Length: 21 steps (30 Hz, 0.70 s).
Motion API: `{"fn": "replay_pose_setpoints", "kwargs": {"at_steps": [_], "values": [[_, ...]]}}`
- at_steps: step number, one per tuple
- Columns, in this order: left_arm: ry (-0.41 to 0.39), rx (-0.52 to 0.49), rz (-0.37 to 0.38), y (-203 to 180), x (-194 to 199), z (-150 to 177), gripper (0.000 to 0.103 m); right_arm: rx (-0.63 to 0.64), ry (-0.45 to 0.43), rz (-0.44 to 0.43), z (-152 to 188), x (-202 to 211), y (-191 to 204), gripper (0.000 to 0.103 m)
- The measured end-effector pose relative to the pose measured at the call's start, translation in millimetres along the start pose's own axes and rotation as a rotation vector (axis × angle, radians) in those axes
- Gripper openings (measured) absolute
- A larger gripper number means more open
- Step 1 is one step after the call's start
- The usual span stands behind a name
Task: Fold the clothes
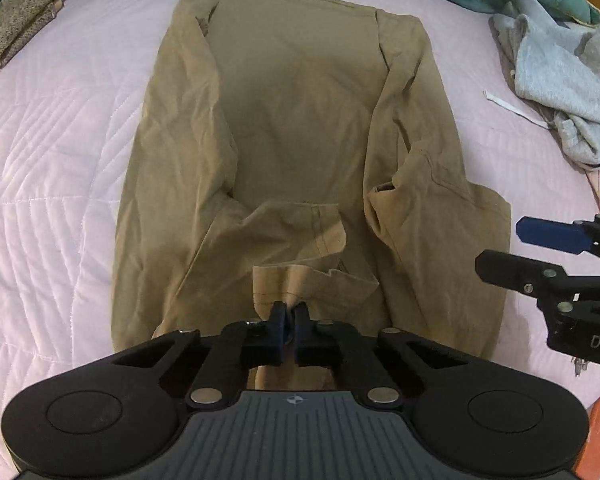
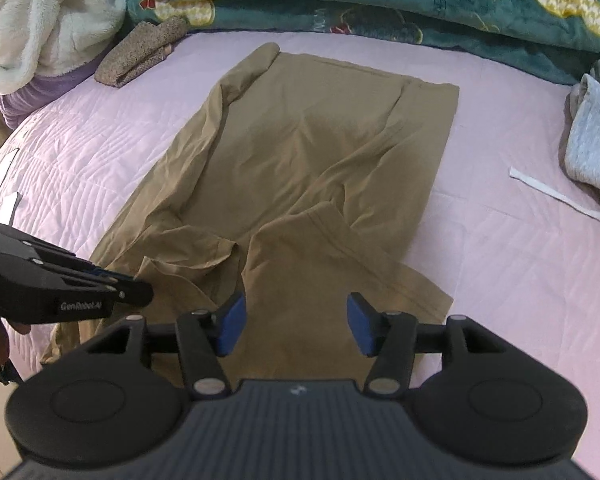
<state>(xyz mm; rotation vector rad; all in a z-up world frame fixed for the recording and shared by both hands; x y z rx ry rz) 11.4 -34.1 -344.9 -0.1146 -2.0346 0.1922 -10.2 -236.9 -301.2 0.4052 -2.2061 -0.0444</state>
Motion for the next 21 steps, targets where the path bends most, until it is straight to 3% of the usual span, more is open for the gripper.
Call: {"fn": "replay_pose_setpoints", "kwargs": {"at_steps": [6,11,17,21], "values": [[-0.062,0.017,0.014,11,31,-10,0.001,-0.021,-0.01,0.021,-6,5,7,0.057],[-0.156,0.067,-0.035,47,74,-24,0.001,-0.011,-0.003,0.049,-11,4,22,0.057],[-0.23,0.144,-0.219,122,122,-24,0.001,0.009,-0.004,0.075,-18,1,51,0.058],[-0.222,0.174,-0.351,173,140,-14,0.001,0.013,-0.013,0.077,-22,-3,72,0.058]]}}
Point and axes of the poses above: each gripper's, at about its wrist camera, not at the fingertips, and x roughly against the way its jaws point, y to its left, z to its underside, the point moved 3 cm from there along -x, roughly the way its jaws point, and after that the axes turned 10 degrees about -y, right-handed, at the moved point
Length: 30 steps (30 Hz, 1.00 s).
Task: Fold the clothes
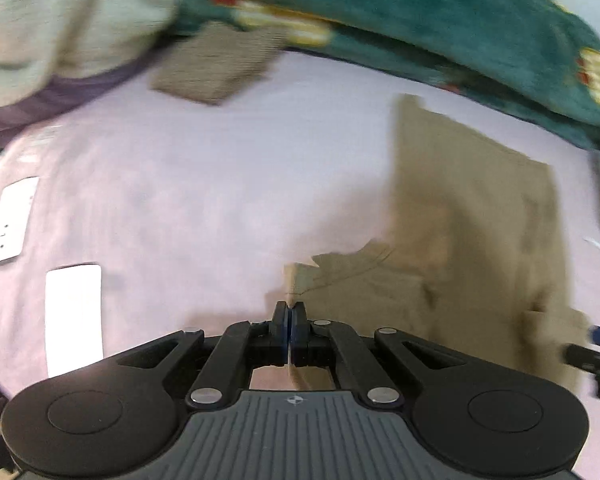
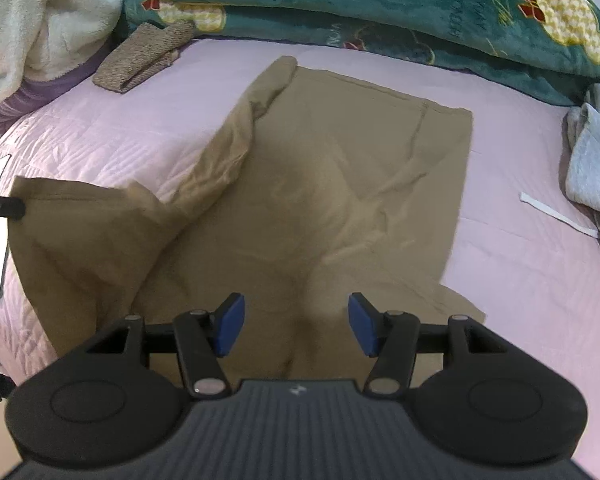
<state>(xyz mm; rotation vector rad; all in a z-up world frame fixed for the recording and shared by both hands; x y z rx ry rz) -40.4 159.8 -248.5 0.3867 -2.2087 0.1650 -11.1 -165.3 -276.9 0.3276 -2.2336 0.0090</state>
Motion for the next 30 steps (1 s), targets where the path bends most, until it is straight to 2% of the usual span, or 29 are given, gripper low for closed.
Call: {"fn": "replay_pose_setpoints", "kwargs": {"at_steps": [3,5,7,8,11,12,16,22,28,29,30], "values": [[0.059,-0.04,-0.06,26,-13,6,0.003,0.01,0.0,0.013,-1,-2,13,0.058],[0.077,-0.072,-0.096,35,-20,9,0.013,0.009,0.008,0.031,-2,-6,17,0.058],[0.084,-0.072,-0.131,44,-18,11,0.013,0.012,0.012,0.055,-3,-8,17,0.058],[0.082,-0.069,-0.141,46,-15,11,0.018,0.018,0.014,0.069,-3,-9,16,0.058],[0.078,-0.07,-0.128,44,-4,5,0.051,0.038,0.02,0.114,-2,-11,16,0.059],[0.064,-0.066,-0.113,41,2,2,0.058,0.046,0.021,0.132,-2,-12,14,0.059],[0.079,-0.065,0.01,3,23,-3,0.062,0.048,0.033,0.171,-3,-21,6,0.061],[0.093,-0.144,0.2,-83,37,4,0.062,0.018,0.043,0.185,-12,-47,-2,0.061],[0.1,-0.149,0.231,-121,35,11,0.062,0.026,0.096,0.194,-10,-85,-14,0.06],[0.104,-0.158,0.232,-123,36,15,0.062,0.026,0.103,0.176,-8,-88,-17,0.057],[0.106,-0.163,0.23,-124,36,18,0.062,0.026,0.108,0.156,-6,-91,-19,0.037]]}}
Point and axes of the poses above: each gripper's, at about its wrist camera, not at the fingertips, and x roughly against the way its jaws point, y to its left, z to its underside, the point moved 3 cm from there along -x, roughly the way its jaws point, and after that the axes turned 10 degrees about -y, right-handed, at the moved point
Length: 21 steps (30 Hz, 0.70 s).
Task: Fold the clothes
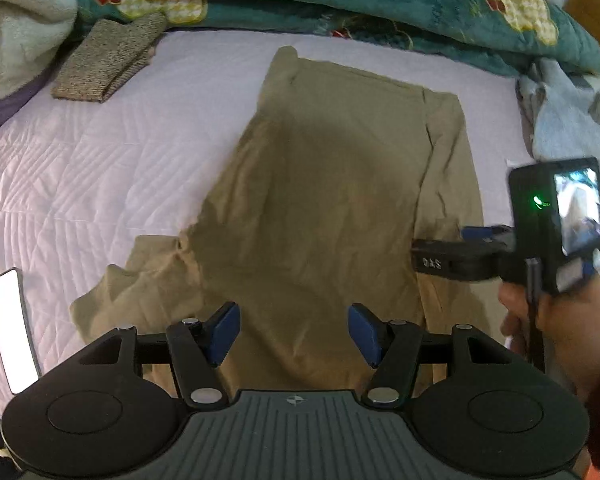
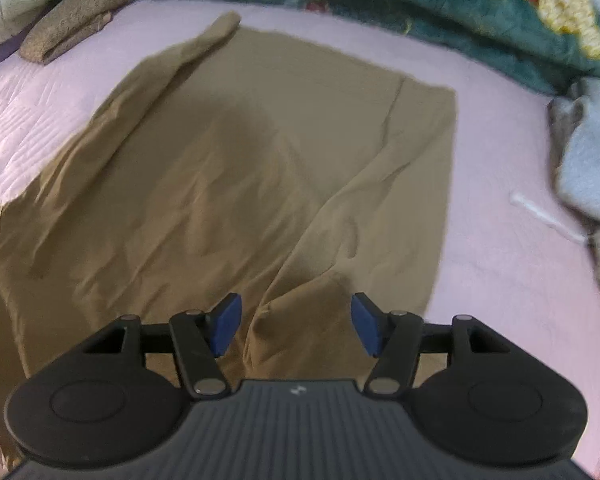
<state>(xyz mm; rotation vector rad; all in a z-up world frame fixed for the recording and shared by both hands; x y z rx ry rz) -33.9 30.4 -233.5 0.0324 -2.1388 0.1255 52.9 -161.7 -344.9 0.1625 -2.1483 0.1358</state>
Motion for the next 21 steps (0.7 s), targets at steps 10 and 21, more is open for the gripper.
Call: {"fn": "replay_pose_setpoints", "kwargs": {"at_steps": [10,21], "values": [[-0.002,0.014,0.057,-45,13,9,0.062,-0.022,-0.142,-0.002,7,69,-43,0.007],[0.028,-0.097,0.136,-130,12,36,0.062,-0.27,-0.182,0.1,60,117,-161,0.018]]}}
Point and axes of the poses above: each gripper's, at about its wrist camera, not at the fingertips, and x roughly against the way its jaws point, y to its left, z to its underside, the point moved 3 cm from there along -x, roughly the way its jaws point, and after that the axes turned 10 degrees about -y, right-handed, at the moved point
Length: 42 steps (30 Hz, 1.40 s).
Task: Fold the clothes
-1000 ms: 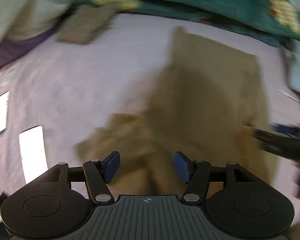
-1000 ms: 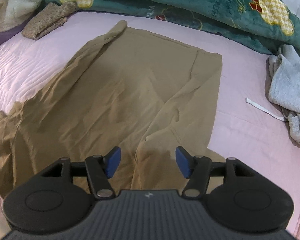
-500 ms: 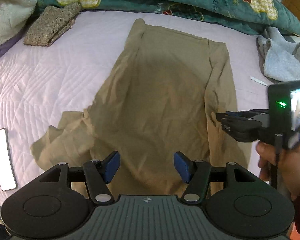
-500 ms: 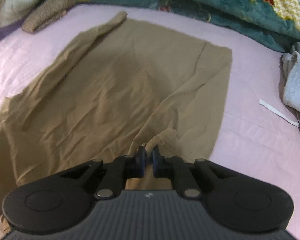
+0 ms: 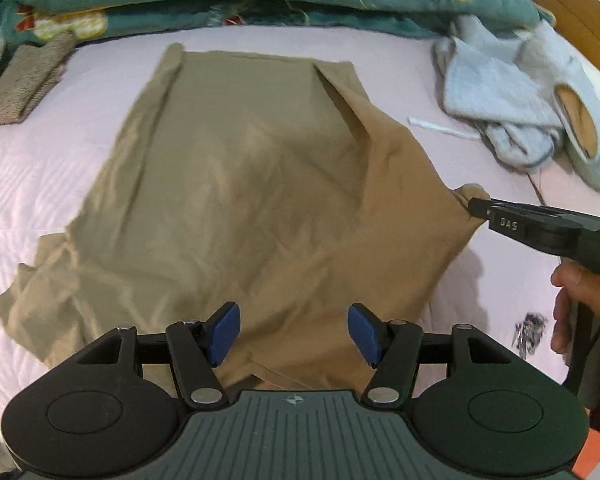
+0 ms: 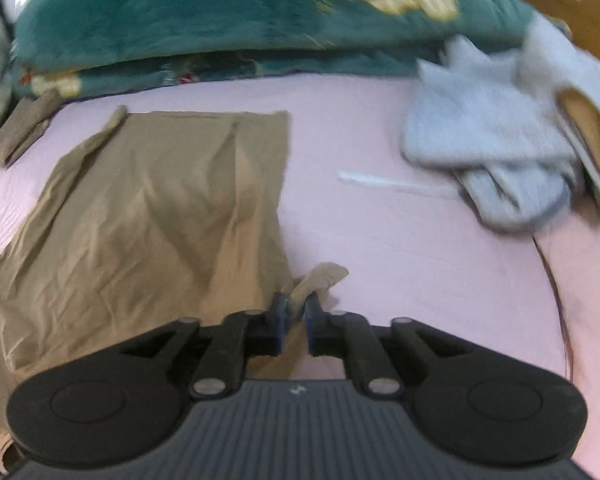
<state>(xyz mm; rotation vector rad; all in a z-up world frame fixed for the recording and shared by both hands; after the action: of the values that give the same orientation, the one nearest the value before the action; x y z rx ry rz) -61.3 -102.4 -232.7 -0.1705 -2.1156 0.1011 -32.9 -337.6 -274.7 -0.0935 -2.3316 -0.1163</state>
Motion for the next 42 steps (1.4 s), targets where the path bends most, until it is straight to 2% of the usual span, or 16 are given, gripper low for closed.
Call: {"fn": "replay_pose_setpoints", "kwargs": {"at_steps": [2,4,6,9,12,15,22,28,30,31,32,33,34,35,37,42], "values": [[0.015,-0.011,-0.001,-6,-4,4,0.062,-0.032,-0.004,-0.035,9,11,-15,0.03],[0.03,-0.013,-0.003,-9,-8,5,0.062,-0.042,-0.014,-0.045,18,23,-29,0.048],[0.043,-0.017,-0.003,-13,-13,6,0.062,-0.046,0.008,-0.039,28,24,-48,0.054],[0.063,-0.039,0.005,-25,-21,8,0.062,0.012,0.078,-0.05,45,8,-59,0.054],[0.081,-0.063,0.02,-41,-31,12,0.062,0.081,0.093,-0.123,53,-15,-57,0.054],[0.097,-0.081,0.051,-62,-45,17,0.062,0.169,0.049,-0.221,51,-32,-43,0.054],[0.052,-0.131,0.101,-98,-70,4,0.062,0.447,-0.096,-0.362,37,-63,-32,0.055],[0.025,-0.103,0.104,-96,-89,-10,0.061,0.564,-0.042,-0.499,29,-94,-36,0.06],[0.018,-0.108,0.107,-99,-97,-14,0.053,0.567,-0.017,-0.559,29,-98,-36,0.059],[0.013,-0.126,0.099,-102,-101,-14,0.047,0.577,-0.012,-0.579,31,-98,-34,0.058],[0.018,-0.139,0.101,-105,-106,-15,0.035,0.588,-0.008,-0.596,33,-97,-33,0.055],[0.022,-0.142,0.105,-108,-109,-16,0.027,0.6,0.002,-0.613,35,-98,-30,0.049],[0.024,-0.141,0.107,-110,-111,-17,0.023,0.605,0.025,-0.616,36,-100,-28,0.023],[0.025,-0.14,0.11,-112,-113,-19,0.018,0.608,0.058,-0.606,37,-104,-26,0.011],[0.031,-0.148,0.117,-115,-115,-20,0.017,0.61,0.075,-0.601,38,-102,-25,0.006],[0.043,-0.149,0.13,-116,-111,-21,0.018,0.585,0.071,-0.576,28,-83,-33,0.005]]}}
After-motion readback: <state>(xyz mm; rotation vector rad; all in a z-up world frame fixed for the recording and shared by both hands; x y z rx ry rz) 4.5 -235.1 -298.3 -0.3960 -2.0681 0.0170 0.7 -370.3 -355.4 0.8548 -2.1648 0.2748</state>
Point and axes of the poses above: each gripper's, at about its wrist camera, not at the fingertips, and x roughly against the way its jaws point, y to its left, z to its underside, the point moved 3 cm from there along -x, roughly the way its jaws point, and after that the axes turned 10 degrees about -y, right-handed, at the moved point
